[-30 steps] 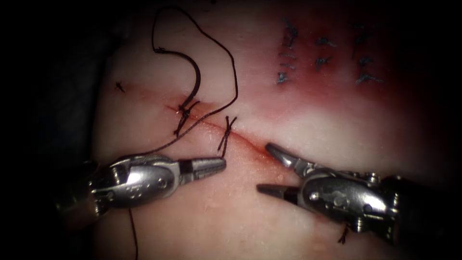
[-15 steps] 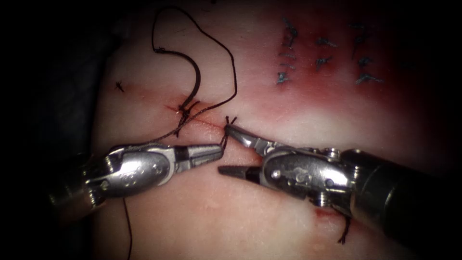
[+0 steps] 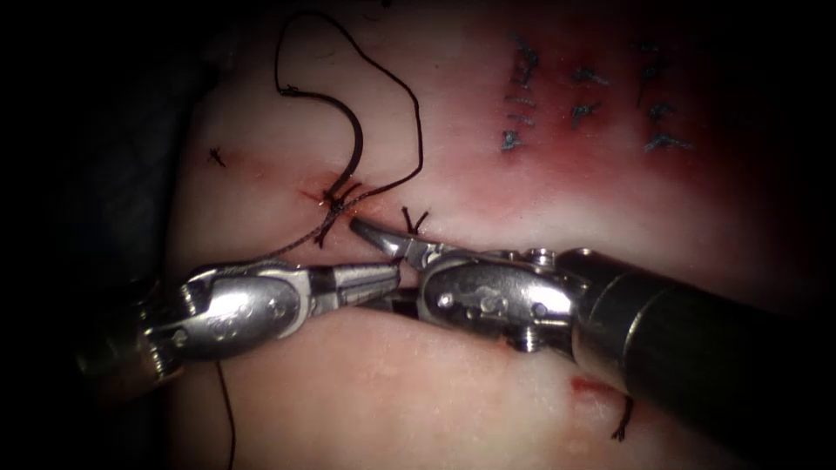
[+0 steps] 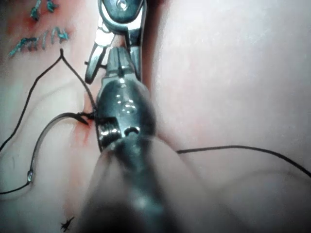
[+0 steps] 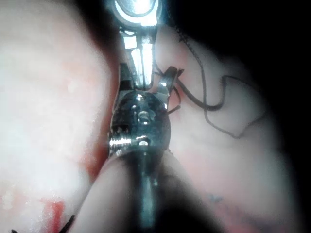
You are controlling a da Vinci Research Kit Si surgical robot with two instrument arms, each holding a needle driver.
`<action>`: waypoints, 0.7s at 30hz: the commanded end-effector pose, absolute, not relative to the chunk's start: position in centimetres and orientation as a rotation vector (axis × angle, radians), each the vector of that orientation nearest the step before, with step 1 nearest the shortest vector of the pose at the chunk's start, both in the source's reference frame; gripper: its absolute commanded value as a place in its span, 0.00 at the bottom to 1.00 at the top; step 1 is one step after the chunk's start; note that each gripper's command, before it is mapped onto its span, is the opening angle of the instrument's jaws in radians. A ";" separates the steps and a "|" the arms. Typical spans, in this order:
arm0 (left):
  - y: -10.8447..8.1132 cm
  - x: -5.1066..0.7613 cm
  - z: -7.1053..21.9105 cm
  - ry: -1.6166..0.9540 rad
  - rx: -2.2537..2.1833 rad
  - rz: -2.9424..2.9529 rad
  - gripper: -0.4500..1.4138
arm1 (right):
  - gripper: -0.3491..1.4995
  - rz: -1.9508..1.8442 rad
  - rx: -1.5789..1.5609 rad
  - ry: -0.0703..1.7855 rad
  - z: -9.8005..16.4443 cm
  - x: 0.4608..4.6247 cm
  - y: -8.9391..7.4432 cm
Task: Wound Closure
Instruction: Cut the suture end.
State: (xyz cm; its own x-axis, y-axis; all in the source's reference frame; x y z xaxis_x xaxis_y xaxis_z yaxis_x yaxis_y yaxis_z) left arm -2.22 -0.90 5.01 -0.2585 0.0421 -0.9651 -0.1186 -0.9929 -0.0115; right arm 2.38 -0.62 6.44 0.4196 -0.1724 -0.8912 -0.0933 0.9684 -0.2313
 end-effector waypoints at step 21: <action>-1.0 -2.31 5.1 0.065 -1.849 2.467 0.05 | 0.90 -0.093 -0.307 1.144 6.6 2.59 -0.5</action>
